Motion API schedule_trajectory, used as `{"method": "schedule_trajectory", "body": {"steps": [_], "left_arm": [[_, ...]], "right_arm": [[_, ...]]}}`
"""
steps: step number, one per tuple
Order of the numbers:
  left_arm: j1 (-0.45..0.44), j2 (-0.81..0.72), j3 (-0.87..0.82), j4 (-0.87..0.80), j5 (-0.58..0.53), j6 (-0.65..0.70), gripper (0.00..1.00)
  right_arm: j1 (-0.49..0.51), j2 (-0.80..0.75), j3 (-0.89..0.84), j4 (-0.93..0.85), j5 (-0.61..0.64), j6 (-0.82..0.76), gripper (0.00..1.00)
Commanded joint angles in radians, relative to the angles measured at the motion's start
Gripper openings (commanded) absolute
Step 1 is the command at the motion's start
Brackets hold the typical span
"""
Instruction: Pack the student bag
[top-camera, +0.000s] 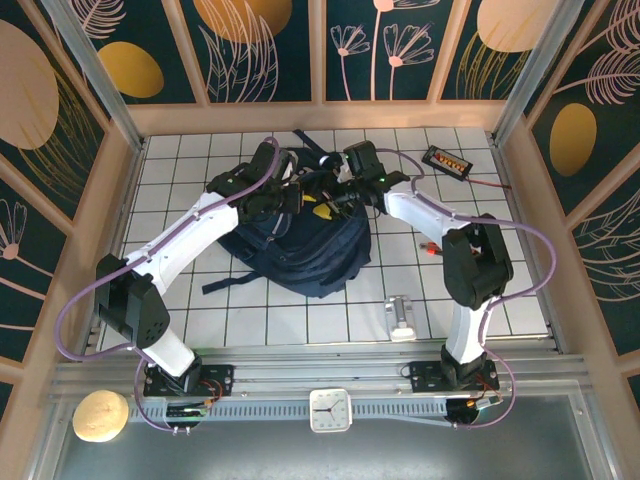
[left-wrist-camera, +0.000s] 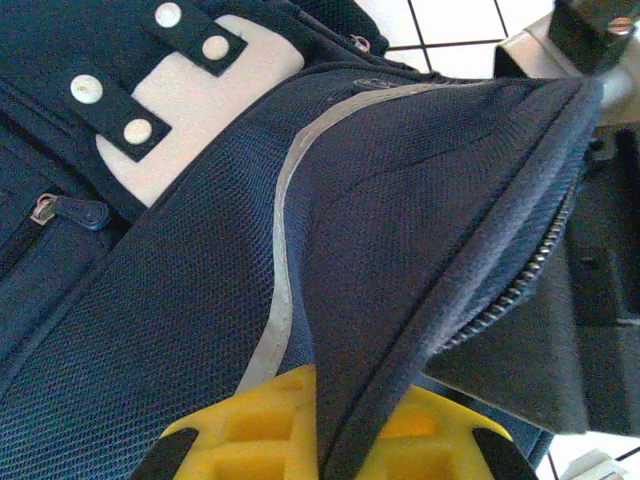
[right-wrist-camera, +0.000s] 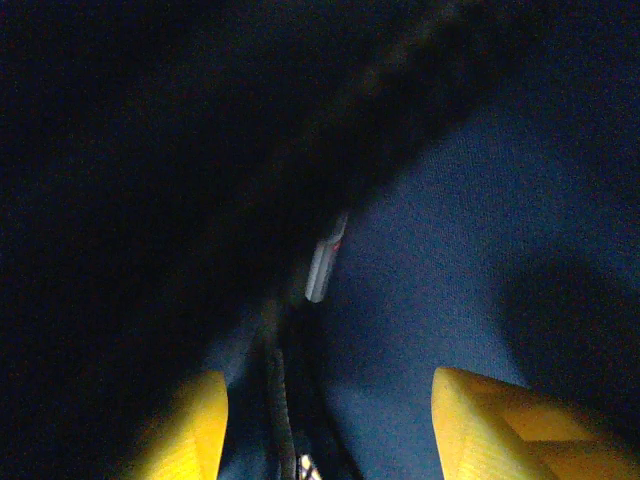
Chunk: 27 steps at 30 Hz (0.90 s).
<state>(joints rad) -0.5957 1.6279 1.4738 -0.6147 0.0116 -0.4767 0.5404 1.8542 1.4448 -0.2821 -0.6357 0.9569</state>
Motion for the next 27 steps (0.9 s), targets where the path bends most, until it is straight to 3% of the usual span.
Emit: {"method": "schedule_trajectory", "body": {"steps": [1,5,12,15,18,20,22,25,27], "left_arm": [[-0.004,-0.023,0.018,0.1,0.021,-0.013,0.0],[-0.004,-0.026,0.002,0.095,0.011,0.005,0.0],[-0.003,-0.038,-0.045,0.103,0.012,0.018,0.0],[-0.003,-0.03,-0.046,0.101,0.024,0.028,0.0],[-0.002,-0.022,-0.042,0.102,0.034,0.041,0.0],[-0.002,-0.018,-0.04,0.103,0.04,0.053,0.0],[0.0,-0.014,-0.04,0.106,0.046,0.066,0.0],[0.0,-0.011,-0.05,0.114,0.056,0.081,0.0],[0.001,-0.014,-0.057,0.122,0.065,0.089,0.0]], "right_arm": [[-0.002,-0.12,0.044,-0.113,0.062,-0.074,0.57],[-0.021,-0.233,0.046,-0.246,0.151,-0.152,0.57],[-0.109,-0.454,-0.028,-0.295,0.276,-0.365,0.63],[-0.138,-0.526,-0.076,-0.291,0.357,-0.625,0.67],[-0.142,-0.604,-0.17,-0.294,0.361,-1.071,0.68],[-0.157,-0.642,-0.233,-0.326,0.378,-1.306,0.77],[-0.227,-0.63,-0.269,-0.322,0.418,-1.4,0.77],[-0.362,-0.529,-0.268,-0.377,0.352,-1.504,0.76],[-0.399,-0.45,-0.249,-0.417,0.38,-1.545,0.73]]}}
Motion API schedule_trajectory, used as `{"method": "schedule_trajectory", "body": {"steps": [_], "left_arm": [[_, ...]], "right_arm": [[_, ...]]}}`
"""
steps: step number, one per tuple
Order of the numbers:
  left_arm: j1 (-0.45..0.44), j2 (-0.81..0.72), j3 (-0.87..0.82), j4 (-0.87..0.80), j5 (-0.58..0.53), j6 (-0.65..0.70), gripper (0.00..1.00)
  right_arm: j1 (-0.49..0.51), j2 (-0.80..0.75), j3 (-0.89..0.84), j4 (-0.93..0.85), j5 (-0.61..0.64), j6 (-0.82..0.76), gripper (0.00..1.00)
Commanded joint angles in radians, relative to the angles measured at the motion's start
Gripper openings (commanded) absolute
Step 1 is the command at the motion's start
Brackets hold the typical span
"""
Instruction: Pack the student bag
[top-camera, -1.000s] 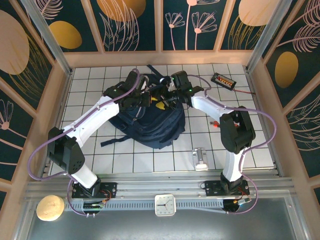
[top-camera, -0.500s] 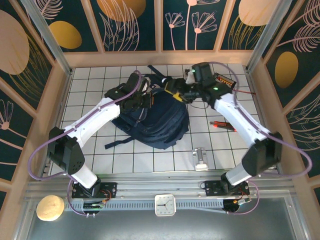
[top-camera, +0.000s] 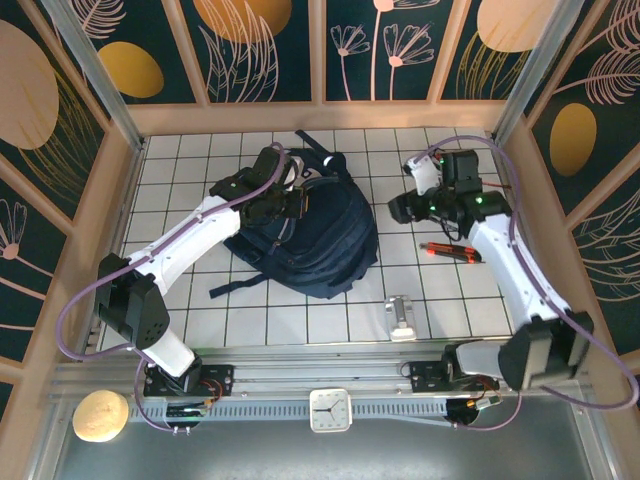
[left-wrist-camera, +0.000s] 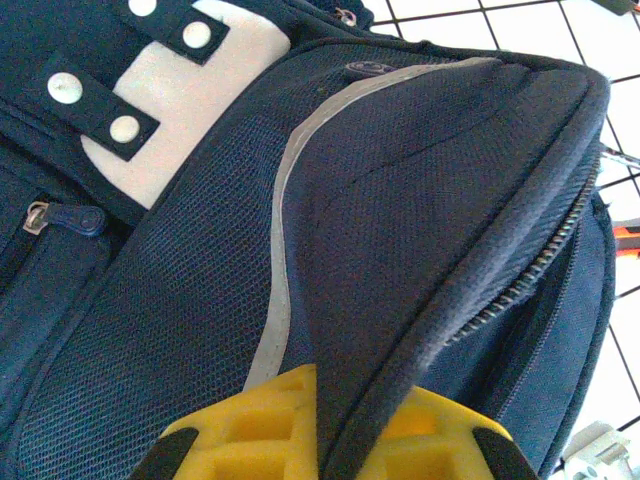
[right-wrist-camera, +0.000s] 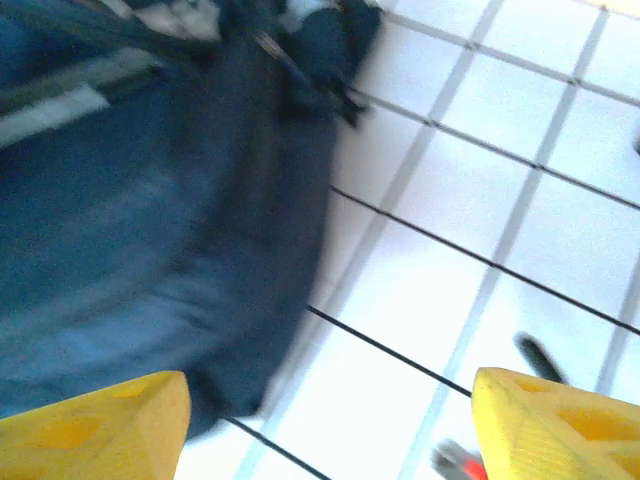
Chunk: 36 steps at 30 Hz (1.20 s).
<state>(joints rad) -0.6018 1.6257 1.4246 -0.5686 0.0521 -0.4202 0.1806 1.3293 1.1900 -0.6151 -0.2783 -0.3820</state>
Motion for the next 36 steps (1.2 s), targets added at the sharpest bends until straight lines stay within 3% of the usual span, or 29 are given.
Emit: {"method": "schedule_trajectory", "body": {"steps": [1,10,17,36], "left_arm": [[0.008,-0.013,-0.011,0.08,0.029,0.039,0.0],[0.013,-0.012,-0.013,0.072,0.081,0.072,0.0],[0.015,-0.015,-0.04,0.072,0.113,0.07,0.0],[0.054,0.041,-0.03,0.065,0.176,0.08,0.0]], "right_arm": [[-0.052,0.116,0.021,-0.107,0.041,-0.221,0.71],[-0.148,0.358,0.06,-0.109,0.278,-0.237,0.61],[-0.18,0.506,0.136,-0.111,0.374,-0.23,0.59],[-0.244,0.675,0.217,-0.075,0.382,-0.236,0.59]]}}
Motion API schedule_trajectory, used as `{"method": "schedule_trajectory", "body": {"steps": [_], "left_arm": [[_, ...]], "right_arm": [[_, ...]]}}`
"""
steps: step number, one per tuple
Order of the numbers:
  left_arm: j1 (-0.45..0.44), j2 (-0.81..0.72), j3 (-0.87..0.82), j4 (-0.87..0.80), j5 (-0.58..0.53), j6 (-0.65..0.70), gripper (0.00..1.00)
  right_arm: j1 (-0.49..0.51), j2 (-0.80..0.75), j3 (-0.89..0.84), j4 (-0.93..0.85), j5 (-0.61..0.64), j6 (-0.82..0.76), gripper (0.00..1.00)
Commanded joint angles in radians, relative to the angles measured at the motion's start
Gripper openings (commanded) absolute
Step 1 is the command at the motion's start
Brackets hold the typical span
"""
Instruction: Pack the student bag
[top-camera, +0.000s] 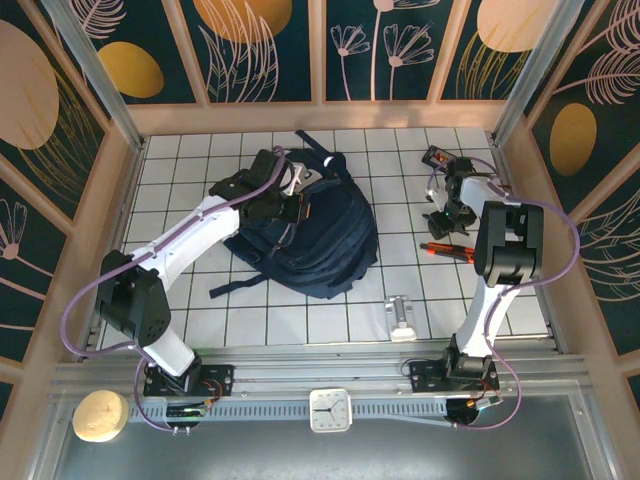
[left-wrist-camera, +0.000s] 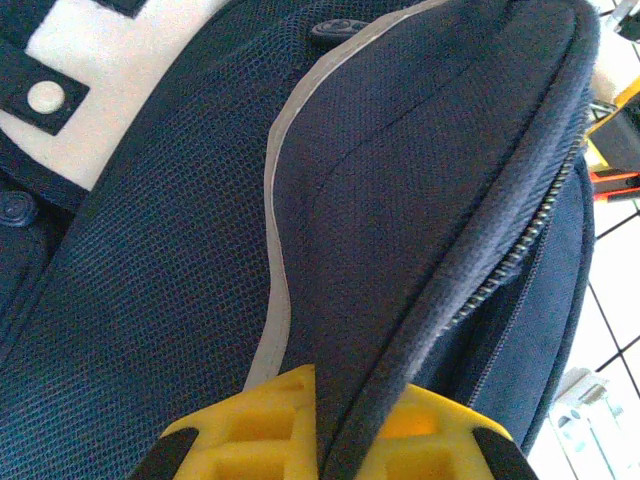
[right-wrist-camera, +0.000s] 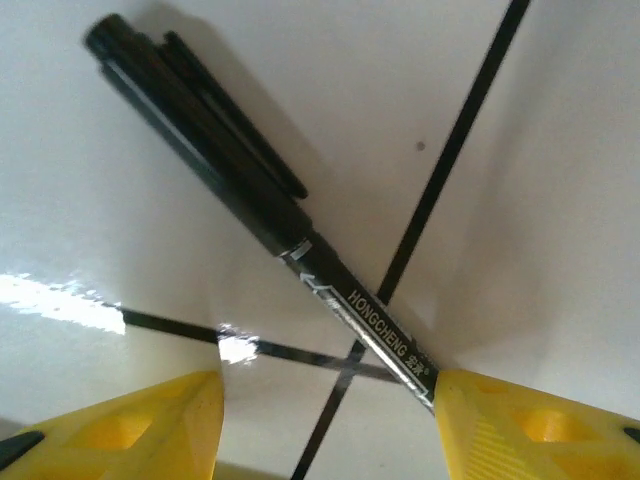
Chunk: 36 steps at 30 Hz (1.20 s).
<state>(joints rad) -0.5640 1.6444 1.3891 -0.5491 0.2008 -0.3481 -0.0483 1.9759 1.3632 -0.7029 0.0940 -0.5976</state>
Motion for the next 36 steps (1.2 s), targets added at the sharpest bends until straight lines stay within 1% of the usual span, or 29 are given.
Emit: {"method": "schedule_trajectory", "body": {"steps": [1,11,13,16,19,23,25,27,28,31,36], "left_arm": [[0.02,0.026,0.007,0.046,0.032,0.004,0.0],[0.039,0.049,0.014,0.048,0.054,-0.012,0.0],[0.041,0.056,0.016,0.048,0.058,-0.015,0.0],[0.042,0.063,0.023,0.049,0.063,-0.019,0.0],[0.042,0.063,0.031,0.049,0.069,-0.023,0.0],[0.043,0.064,0.031,0.048,0.072,-0.026,0.0],[0.042,0.063,0.026,0.048,0.072,-0.028,0.0],[0.043,0.063,0.022,0.048,0.074,-0.032,0.0],[0.042,0.064,0.021,0.049,0.075,-0.034,0.0],[0.043,0.064,0.015,0.056,0.083,-0.045,0.0],[0.042,0.057,0.005,0.07,0.094,-0.064,0.0]], "right_arm": [[-0.017,0.04,0.052,0.011,0.006,-0.02,0.59],[-0.027,0.108,0.09,0.019,-0.021,-0.008,0.58],[-0.032,0.12,0.11,0.015,-0.032,0.003,0.57],[-0.036,0.132,0.13,0.008,-0.05,0.017,0.52],[-0.039,0.135,0.132,0.008,-0.06,0.017,0.4],[-0.039,0.133,0.133,0.008,-0.069,0.02,0.33],[-0.041,0.13,0.137,0.009,-0.073,0.025,0.26],[-0.041,0.126,0.14,0.008,-0.073,0.035,0.23],[-0.041,0.122,0.141,0.009,-0.103,0.04,0.21],[-0.04,0.11,0.143,0.008,-0.137,0.059,0.16],[-0.042,0.062,0.16,0.011,-0.18,0.099,0.12]]}}
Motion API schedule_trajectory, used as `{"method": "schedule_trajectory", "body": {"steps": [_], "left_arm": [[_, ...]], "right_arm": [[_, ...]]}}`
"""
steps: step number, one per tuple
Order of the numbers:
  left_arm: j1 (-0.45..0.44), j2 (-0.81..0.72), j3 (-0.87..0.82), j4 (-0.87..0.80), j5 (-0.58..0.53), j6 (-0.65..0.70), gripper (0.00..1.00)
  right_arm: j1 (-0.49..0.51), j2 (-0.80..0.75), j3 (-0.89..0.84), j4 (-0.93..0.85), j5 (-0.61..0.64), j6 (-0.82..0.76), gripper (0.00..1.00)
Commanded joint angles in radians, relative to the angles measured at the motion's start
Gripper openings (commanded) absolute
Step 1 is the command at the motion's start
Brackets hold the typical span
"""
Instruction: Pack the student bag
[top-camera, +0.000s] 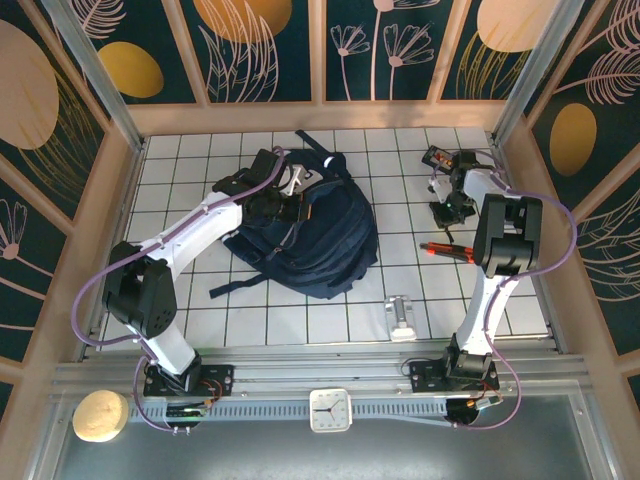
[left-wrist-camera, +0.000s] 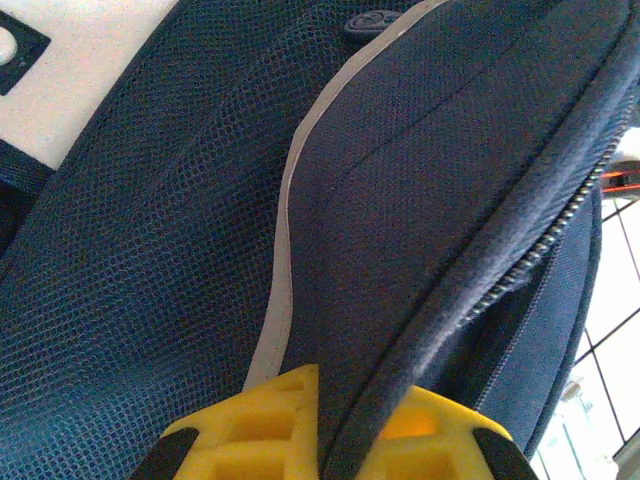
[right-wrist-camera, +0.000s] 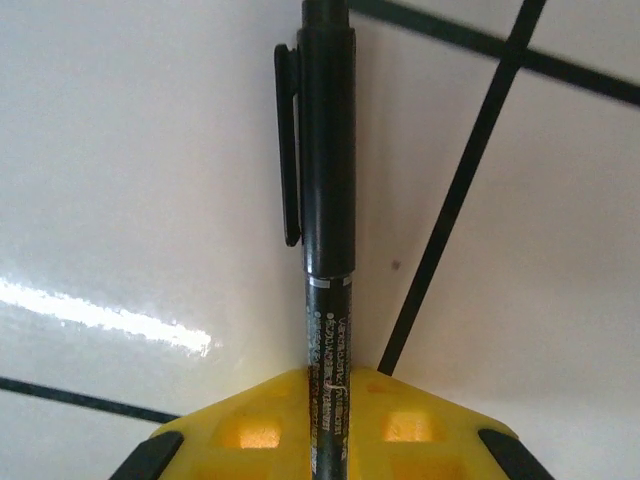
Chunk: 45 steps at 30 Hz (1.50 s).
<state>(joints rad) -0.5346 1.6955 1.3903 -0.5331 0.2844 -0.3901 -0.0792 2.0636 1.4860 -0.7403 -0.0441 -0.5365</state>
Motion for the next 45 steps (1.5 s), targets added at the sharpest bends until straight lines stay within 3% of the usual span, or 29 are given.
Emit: {"method": "schedule_trajectory", "body": {"steps": [1,6,9,12,16,21,26,34,39,43,45], "left_arm": [[0.013,0.003,0.002,0.054,0.011,-0.026,0.0],[0.013,-0.008,-0.008,0.072,0.022,-0.053,0.0],[0.013,-0.012,-0.014,0.088,0.035,-0.074,0.0],[0.013,-0.018,-0.019,0.104,0.042,-0.094,0.0],[0.014,-0.026,-0.019,0.127,0.048,-0.12,0.0],[0.013,-0.039,-0.019,0.157,0.049,-0.151,0.0],[0.013,-0.062,-0.034,0.188,0.055,-0.173,0.0],[0.012,-0.114,-0.057,0.195,0.052,-0.179,0.0],[0.012,-0.145,-0.067,0.19,0.029,-0.185,0.0],[0.012,-0.153,-0.083,0.208,0.046,-0.198,0.0],[0.012,-0.158,-0.095,0.223,0.059,-0.203,0.0]], "right_arm": [[-0.011,-0.038,0.039,0.051,-0.05,0.05,0.12],[-0.02,-0.138,0.066,0.065,-0.186,0.165,0.12],[-0.016,-0.222,0.027,0.139,-0.395,0.322,0.12],[0.011,-0.364,-0.152,0.352,-0.635,0.539,0.12],[0.132,-0.563,-0.442,0.707,-0.771,0.86,0.13],[0.406,-0.693,-0.633,0.953,-0.774,1.129,0.14],[0.568,-0.702,-0.724,1.168,-0.746,1.312,0.15],[0.607,-0.551,-0.713,1.291,-0.748,1.455,0.15],[0.618,-0.484,-0.734,1.389,-0.647,1.617,0.15],[0.643,-0.424,-0.671,1.395,-0.588,1.657,0.15],[0.658,-0.374,-0.601,1.366,-0.579,1.648,0.22]]}}
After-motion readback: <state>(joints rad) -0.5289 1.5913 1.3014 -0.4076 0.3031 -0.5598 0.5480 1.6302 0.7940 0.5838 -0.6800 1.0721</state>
